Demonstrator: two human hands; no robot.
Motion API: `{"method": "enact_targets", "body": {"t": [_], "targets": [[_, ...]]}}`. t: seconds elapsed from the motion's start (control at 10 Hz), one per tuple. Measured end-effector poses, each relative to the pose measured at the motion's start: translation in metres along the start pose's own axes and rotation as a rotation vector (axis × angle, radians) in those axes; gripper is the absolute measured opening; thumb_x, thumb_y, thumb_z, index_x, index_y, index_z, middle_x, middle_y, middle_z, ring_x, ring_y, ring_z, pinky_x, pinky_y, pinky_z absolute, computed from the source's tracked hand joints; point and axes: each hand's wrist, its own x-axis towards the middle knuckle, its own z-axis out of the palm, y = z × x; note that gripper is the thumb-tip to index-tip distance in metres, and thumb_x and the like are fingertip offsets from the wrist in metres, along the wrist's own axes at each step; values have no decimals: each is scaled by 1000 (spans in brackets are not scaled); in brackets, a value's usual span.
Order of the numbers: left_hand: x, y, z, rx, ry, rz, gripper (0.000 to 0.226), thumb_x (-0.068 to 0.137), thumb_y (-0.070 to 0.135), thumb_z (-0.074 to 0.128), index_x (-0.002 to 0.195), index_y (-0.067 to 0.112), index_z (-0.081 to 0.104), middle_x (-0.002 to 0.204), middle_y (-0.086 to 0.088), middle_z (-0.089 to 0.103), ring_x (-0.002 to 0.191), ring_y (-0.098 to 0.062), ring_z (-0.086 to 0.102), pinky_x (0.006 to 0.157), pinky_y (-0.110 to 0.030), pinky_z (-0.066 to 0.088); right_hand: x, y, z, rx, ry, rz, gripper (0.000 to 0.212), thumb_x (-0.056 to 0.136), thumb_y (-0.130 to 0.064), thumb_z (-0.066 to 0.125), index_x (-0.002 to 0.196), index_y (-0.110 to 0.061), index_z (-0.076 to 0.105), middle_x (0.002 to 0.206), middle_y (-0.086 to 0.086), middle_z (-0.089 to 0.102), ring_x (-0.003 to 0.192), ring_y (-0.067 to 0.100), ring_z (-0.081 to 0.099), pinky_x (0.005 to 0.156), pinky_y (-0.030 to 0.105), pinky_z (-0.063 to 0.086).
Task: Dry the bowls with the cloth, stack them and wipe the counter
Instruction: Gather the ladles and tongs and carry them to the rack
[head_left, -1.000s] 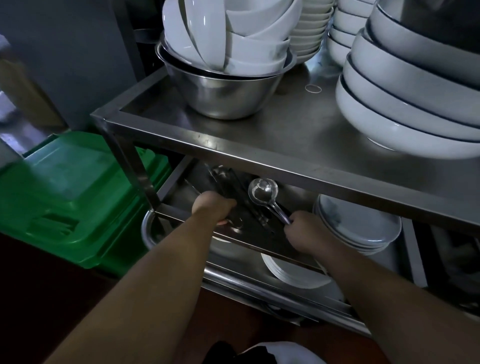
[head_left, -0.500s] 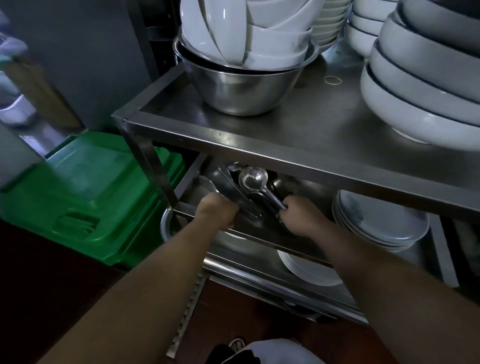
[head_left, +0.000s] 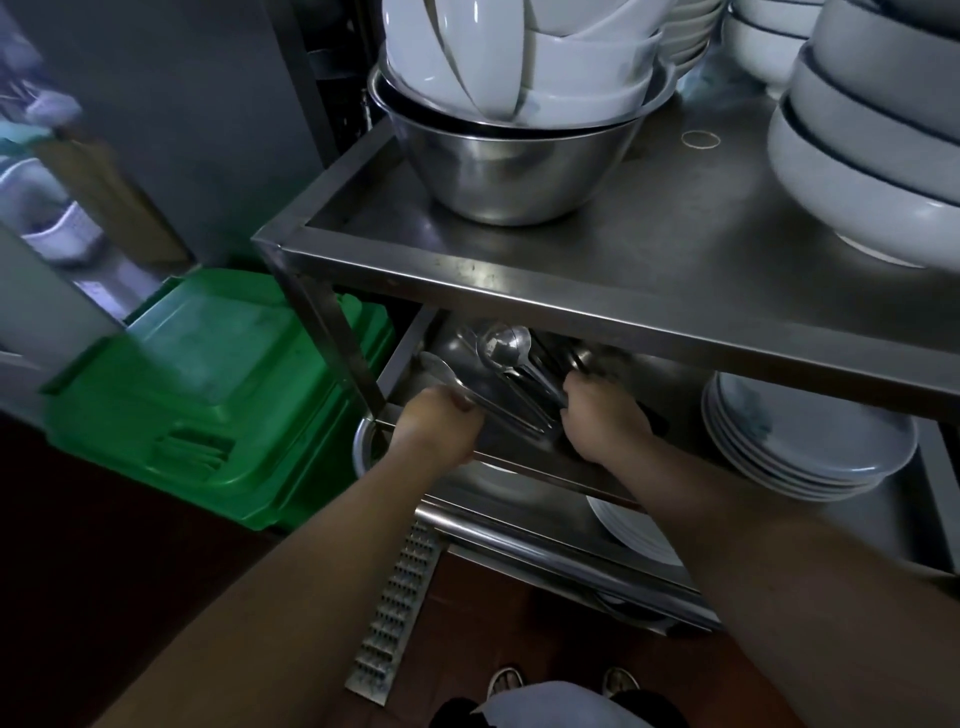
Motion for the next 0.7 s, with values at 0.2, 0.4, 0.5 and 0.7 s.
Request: {"method": "enact_targets", "body": {"t": [0.2, 0.4, 0.5, 0.7], "targets": [[-1, -3, 1, 113, 19, 81, 17, 89, 26, 58, 91, 20, 73, 79, 0, 73, 76, -21, 71, 71, -32, 59, -4, -4, 4, -32, 18, 33, 26, 98, -13, 62, 124, -11, 59, 129, 13, 60, 120, 34, 57, 95, 41, 51], [-3, -1, 6, 184, -3, 136, 19, 88, 27, 56, 94, 20, 73, 80, 0, 70, 71, -22, 70, 71, -39, 65, -16, 0, -1, 21, 30, 41, 35, 99, -22, 60, 133, -14, 57, 137, 12, 56, 127, 34, 52, 100, 42, 48], [-4, 3, 10, 239, 0, 193, 22, 88, 30, 55, 100, 20, 71, 86, -1, 70, 75, -22, 68, 70, -35, 61, -29, 4, -6, 54, 41, 40, 36, 99, -30, 60, 132, -16, 58, 134, 10, 56, 125, 31, 52, 97, 44, 51], [-8, 19, 35, 297, 3, 305, 31, 92, 29, 57, 120, 21, 67, 105, -7, 74, 98, -30, 69, 78, -34, 54, -61, 20, -16, 122, 81, 113, 32, 99, -35, 55, 127, -20, 59, 129, 7, 57, 120, 30, 53, 93, 43, 50]]}}
